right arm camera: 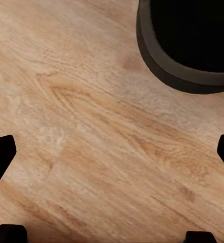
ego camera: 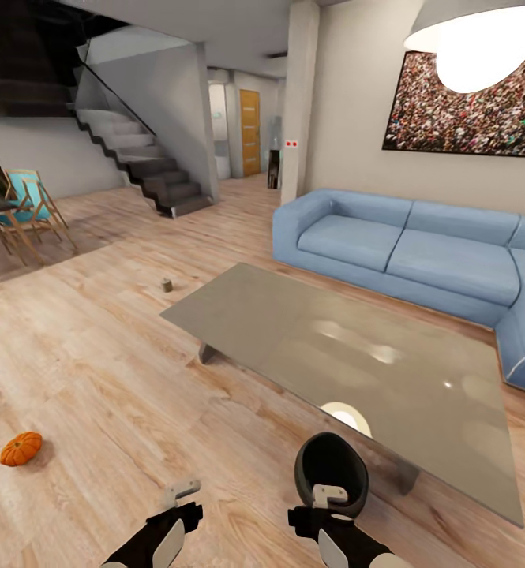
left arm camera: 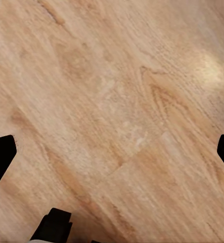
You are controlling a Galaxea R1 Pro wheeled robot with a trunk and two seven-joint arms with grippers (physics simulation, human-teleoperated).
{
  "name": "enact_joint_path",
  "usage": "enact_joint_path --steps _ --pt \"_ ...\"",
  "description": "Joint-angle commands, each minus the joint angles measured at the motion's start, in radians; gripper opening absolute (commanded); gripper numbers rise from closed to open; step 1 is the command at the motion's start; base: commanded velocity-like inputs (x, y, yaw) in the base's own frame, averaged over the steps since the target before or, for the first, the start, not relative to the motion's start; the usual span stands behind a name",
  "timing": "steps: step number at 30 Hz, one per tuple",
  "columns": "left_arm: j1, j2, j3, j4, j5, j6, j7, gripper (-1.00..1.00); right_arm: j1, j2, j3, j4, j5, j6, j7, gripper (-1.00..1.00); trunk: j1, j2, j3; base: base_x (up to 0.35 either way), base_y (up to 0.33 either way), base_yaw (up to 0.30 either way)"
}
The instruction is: Place each of the two pumpkins and all three candles from the living room inside a cabinet in the living room (use any cabinet), then make sure every cabinet is closed, and position the cauldron so it is next to a table in the living room.
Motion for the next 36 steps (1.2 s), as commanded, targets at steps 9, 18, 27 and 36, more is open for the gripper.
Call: enact_joint_path --steps 9,18,27,36 --pt "0.000 -0.001 0.001 -0.002 0.003 0.004 0.003 1.00 0.000 0.000 0.005 -0.003 -0.010 0.006 -0.005 1.00 0.000 0.000 0.003 0.000 0.000 0.272" --pt "0.000 -0.002 0.001 -0.002 0.002 0.004 0.003 1.00 0.000 0.000 0.005 -0.003 -0.010 0.006 -0.004 1.00 0.000 0.000 0.006 0.000 0.000 0.276" --pt "0.000 -0.001 0.001 -0.002 0.002 0.004 0.001 1.00 0.000 0.000 0.005 -0.003 -0.010 0.004 -0.003 1.00 0.000 0.000 0.009 0.000 0.000 0.276" --pt "0.000 -0.001 0.001 -0.002 0.003 0.004 0.001 1.00 0.000 0.000 0.005 -0.003 -0.010 0.004 -0.003 1.00 0.000 0.000 0.013 0.000 0.000 0.276"
